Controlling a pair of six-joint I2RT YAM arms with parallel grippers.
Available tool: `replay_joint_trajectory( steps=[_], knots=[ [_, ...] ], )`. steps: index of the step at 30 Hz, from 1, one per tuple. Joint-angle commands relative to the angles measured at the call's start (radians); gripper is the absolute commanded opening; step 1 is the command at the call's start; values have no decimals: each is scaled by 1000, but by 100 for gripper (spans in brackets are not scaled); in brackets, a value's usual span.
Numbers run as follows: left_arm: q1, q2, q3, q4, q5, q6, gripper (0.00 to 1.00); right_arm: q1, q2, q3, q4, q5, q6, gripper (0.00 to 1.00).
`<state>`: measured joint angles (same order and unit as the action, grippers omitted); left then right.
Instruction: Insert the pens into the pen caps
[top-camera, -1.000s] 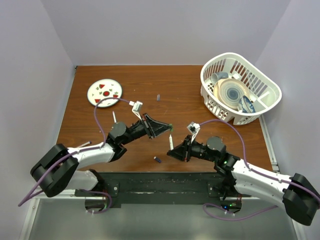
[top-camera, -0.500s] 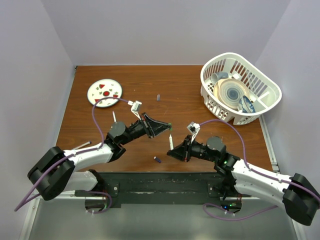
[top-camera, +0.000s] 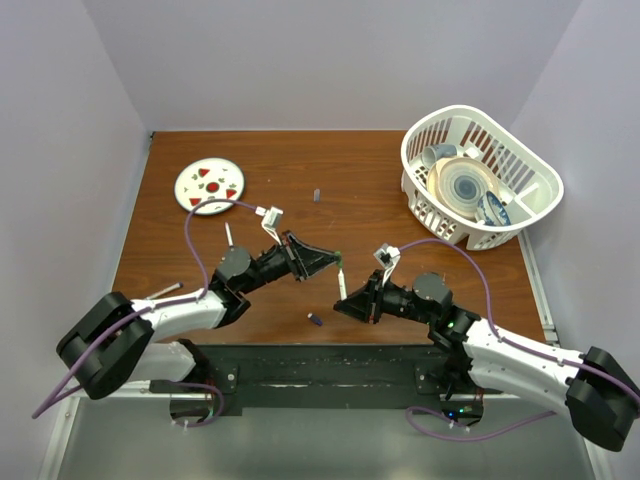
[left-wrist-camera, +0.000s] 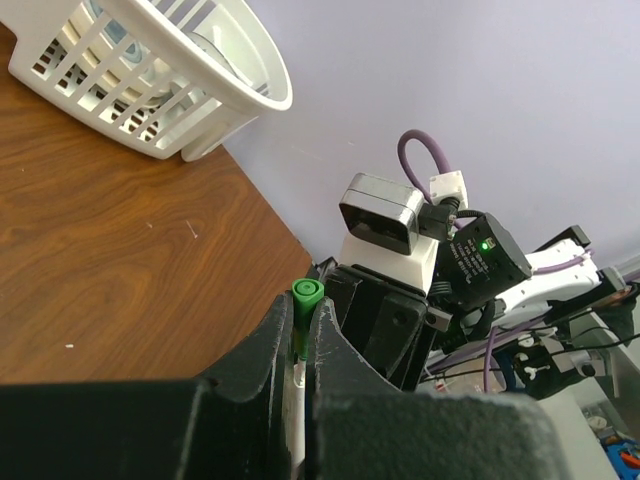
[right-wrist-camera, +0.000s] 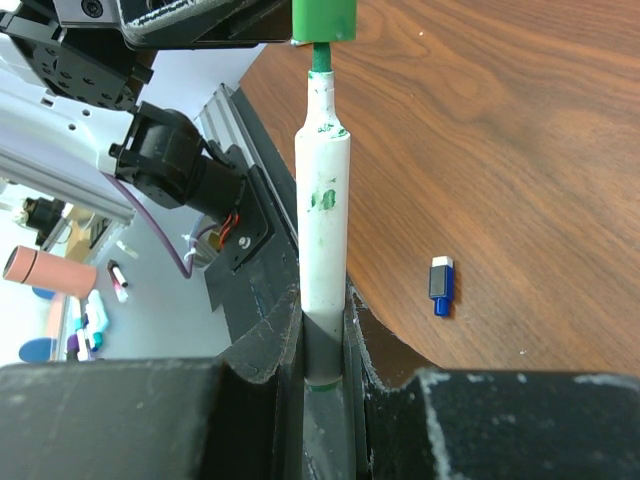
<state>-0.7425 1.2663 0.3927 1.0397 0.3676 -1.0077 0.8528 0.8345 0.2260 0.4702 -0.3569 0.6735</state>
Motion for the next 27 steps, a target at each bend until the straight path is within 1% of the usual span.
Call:
replay_joint_trajectory(
  steps=[1,9,15,20,22,23,24,25,26,27],
  knots=[
    [-6,2,-15,82,8,3,0,6,-9,39,28,22,0,0],
    [-18,19,-52,155,21,-28,0,6,-9,49,22,55,-8,0],
    [-52,44,-89,244,42,-69,0,6,5,117,-34,102,-32,0],
    [-78,21,-100,241,85,-29,1,6,-15,156,-103,141,-66,0],
    [-80,4,-100,273,120,-25,14,5,-32,179,-133,118,-101,0],
    [-78,-4,-98,286,128,-28,30,6,-38,185,-140,105,-126,0],
    [-80,-27,-97,290,128,-32,37,6,-57,188,-153,76,-136,0],
    [-78,-44,-92,255,116,-55,43,6,-67,190,-159,66,-143,0],
    [-77,-57,-81,209,114,-68,54,6,-80,188,-165,53,-150,0],
    [-74,-71,-39,163,128,-60,57,6,-89,185,-168,39,-153,0]
  ],
)
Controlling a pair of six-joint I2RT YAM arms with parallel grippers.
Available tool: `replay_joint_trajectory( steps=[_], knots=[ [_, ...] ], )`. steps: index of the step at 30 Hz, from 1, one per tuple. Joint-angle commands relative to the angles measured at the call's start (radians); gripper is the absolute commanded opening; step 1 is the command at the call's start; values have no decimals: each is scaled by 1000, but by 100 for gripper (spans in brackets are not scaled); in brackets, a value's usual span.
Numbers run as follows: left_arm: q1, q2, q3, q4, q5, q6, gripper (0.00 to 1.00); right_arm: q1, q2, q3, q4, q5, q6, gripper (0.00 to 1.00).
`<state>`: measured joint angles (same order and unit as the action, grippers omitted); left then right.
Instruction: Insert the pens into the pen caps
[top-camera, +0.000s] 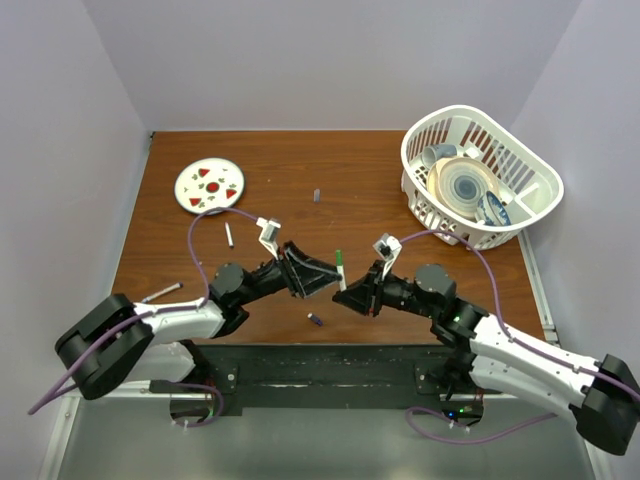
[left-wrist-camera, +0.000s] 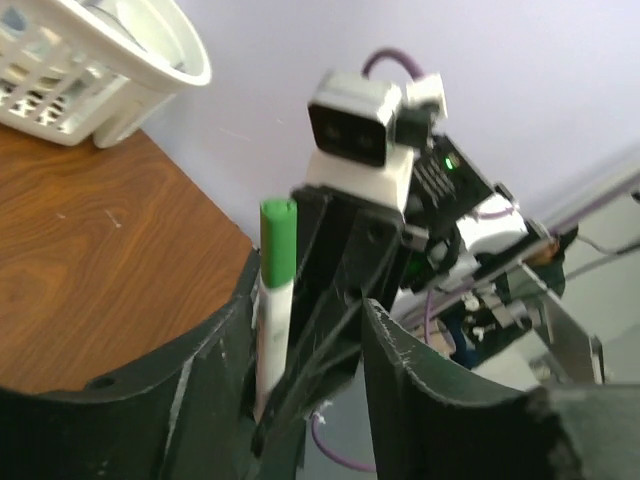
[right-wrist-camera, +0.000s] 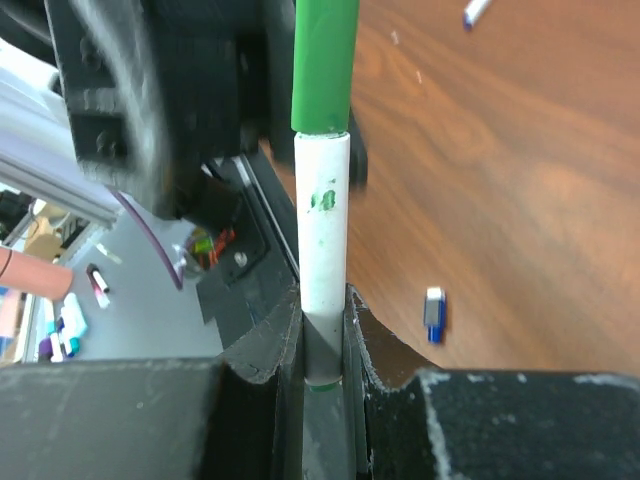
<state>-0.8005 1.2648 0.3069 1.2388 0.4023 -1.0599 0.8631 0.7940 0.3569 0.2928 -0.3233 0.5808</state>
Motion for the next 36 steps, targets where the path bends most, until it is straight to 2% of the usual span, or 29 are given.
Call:
replay_joint_trajectory(
  steps=[1,4,5,6,7,11,14,17,19,20,21,22,24,27,30,36],
  knots=[
    [-11,-68,75,-117,140,23,60,-4,-65,53,9,-23,-59,0],
    [-12,-51,138,-141,203,61,73,-4,-93,45,12,-65,-50,0],
    [-12,-51,143,-127,211,64,87,-4,-98,44,12,-71,-45,0],
    [-11,-53,147,-115,220,70,96,-4,-102,43,8,-74,-42,0],
    [-12,-54,155,-113,248,89,100,-4,-110,45,5,-79,-42,0],
    [-11,-80,205,-218,254,168,100,-4,-127,57,-18,-103,-36,0],
    [-11,-126,215,-328,167,218,100,-4,-133,57,-15,-131,-29,0],
    [-11,-168,166,-256,73,186,100,-4,-133,62,-14,-151,-22,0],
    [1,-183,179,-242,105,199,100,-6,-134,60,-14,-158,-24,0],
    [4,-183,234,-284,122,234,100,-4,-136,59,-15,-158,-22,0],
    [3,-182,268,-427,127,271,100,-4,-137,60,-15,-160,-22,0],
    [4,-185,291,-468,135,341,100,-4,-136,59,-14,-163,-21,0],
    [3,-192,284,-410,168,351,100,-4,-133,62,-6,-171,-18,0],
    [1,-196,308,-435,201,373,100,-3,-122,67,0,-189,-16,0],
    [3,-174,351,-495,208,416,94,-4,-116,68,20,-201,-7,0],
    [1,-111,365,-440,268,387,75,-4,-107,65,51,-212,13,0]
  ],
)
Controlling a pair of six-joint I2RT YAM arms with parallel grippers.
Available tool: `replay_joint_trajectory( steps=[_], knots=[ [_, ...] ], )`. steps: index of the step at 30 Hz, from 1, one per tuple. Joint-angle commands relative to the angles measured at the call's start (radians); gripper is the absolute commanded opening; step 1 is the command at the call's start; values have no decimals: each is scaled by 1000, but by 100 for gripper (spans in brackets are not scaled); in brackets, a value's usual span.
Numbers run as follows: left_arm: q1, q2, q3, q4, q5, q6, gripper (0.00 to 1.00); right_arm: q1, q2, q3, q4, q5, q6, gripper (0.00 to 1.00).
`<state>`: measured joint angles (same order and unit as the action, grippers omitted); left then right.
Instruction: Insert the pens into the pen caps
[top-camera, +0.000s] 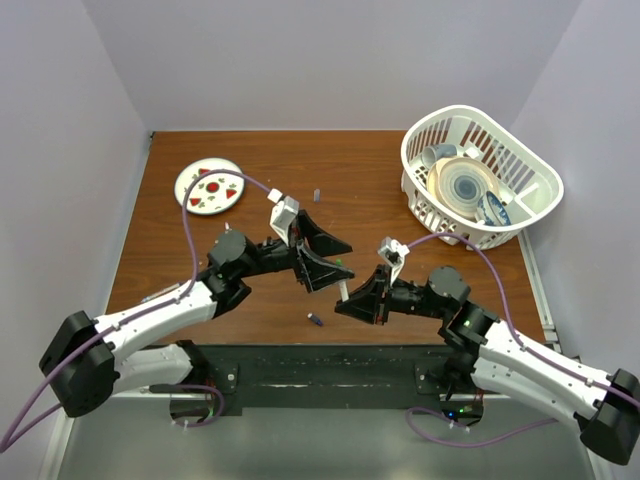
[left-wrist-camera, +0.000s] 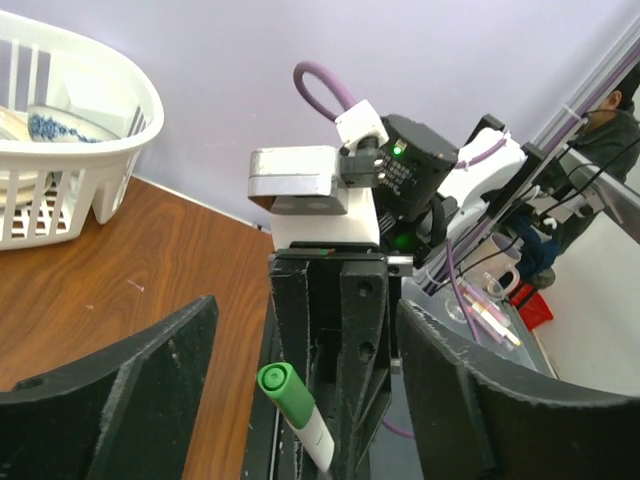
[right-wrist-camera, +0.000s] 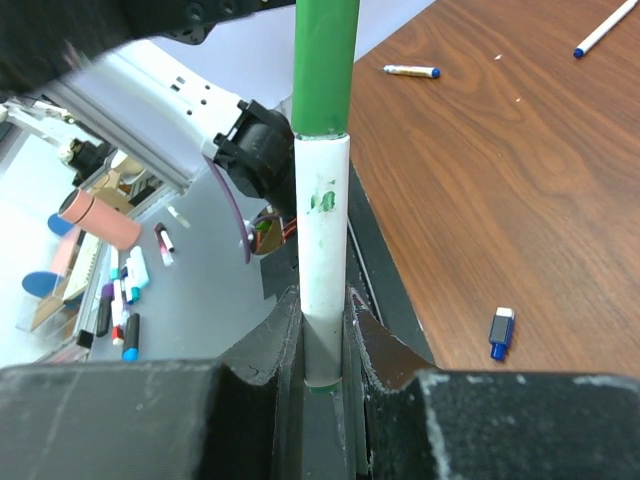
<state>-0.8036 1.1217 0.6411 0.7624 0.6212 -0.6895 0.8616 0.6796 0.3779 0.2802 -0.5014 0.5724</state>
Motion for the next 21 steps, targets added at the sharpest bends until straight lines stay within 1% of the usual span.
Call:
replay_joint_trajectory(
  steps=[1,3,4,6,9,10,12,15,16,18,19,20,21],
  knots=[
    [4,38,28,47,49,-1,70,-3,12,44,66,-35,23,0],
    [4,53,22,77,48,-15,64,-4,12,38,79,-43,29,0],
    [6,58,22,87,49,-34,57,-1,14,36,82,-45,29,0],
    [4,76,19,130,55,-54,51,-3,15,33,85,-49,32,0],
    [4,101,19,191,84,-93,46,-3,12,27,86,-49,32,0],
    [4,107,19,201,90,-106,41,-3,11,26,88,-48,35,0],
    [4,116,14,224,94,-117,39,-1,9,21,91,-48,37,0],
    [4,124,5,251,94,-146,34,-3,6,15,96,-48,40,0],
    [4,125,3,258,94,-153,27,-1,6,13,97,-48,38,0],
    [4,127,-6,285,94,-177,17,-3,11,12,100,-48,40,0],
    [4,128,-18,299,92,-186,4,-1,9,12,103,-48,43,0],
    [4,132,-26,336,94,-200,0,-3,8,12,106,-42,44,0],
    [4,136,-38,363,95,-237,0,-3,6,15,112,-34,46,0]
  ],
)
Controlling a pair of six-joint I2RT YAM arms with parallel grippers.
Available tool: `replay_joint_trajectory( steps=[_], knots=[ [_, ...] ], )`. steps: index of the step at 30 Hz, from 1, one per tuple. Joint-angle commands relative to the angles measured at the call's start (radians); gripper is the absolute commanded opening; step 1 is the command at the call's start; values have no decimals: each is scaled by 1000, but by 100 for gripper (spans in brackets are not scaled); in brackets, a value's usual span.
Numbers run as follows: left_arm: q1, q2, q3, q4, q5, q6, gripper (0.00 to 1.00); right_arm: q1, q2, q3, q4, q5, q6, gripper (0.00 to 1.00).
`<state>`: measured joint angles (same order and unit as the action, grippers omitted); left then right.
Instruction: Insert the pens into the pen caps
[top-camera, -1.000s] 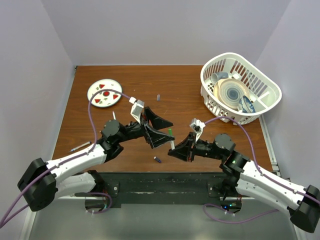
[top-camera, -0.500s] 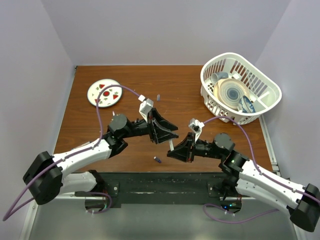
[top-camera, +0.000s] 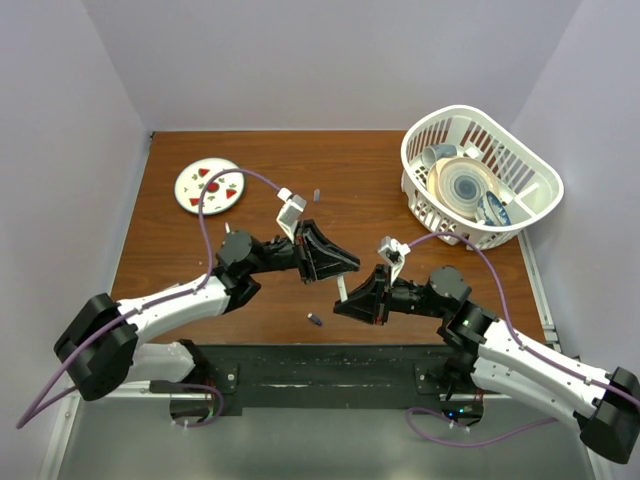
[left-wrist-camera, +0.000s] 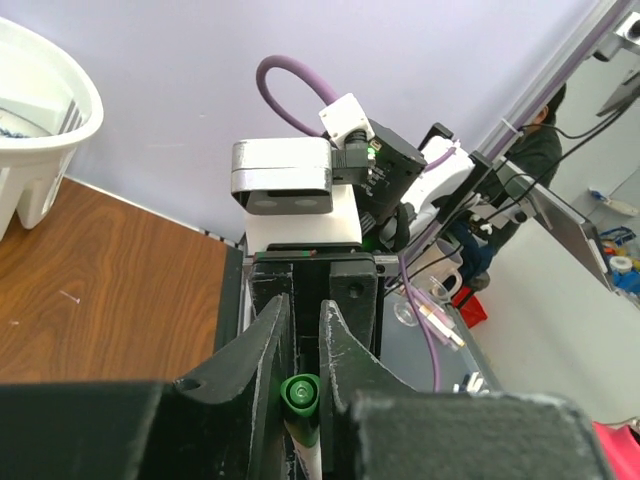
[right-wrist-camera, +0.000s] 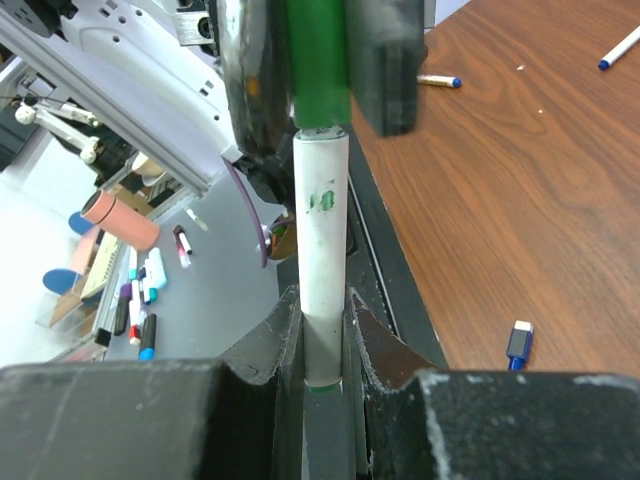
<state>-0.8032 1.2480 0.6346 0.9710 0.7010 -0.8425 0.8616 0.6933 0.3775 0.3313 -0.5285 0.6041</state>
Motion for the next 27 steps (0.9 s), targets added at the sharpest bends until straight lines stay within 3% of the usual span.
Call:
replay_joint_trajectory(
  steps=[1,4,8,17,27],
  knots=[
    [2,11,-62,187,15,-107,0,-4,-6,17,61,2,16,0],
    [1,36,-122,311,9,-213,0,-3,-15,47,19,88,-1,0],
    [-17,68,-159,336,12,-242,0,-3,-3,148,-110,194,-73,0],
    [-65,149,-254,618,-3,-349,0,-4,55,196,49,263,-9,0],
    [-149,186,-282,641,3,-313,0,-4,100,330,-14,349,-79,0]
  ],
)
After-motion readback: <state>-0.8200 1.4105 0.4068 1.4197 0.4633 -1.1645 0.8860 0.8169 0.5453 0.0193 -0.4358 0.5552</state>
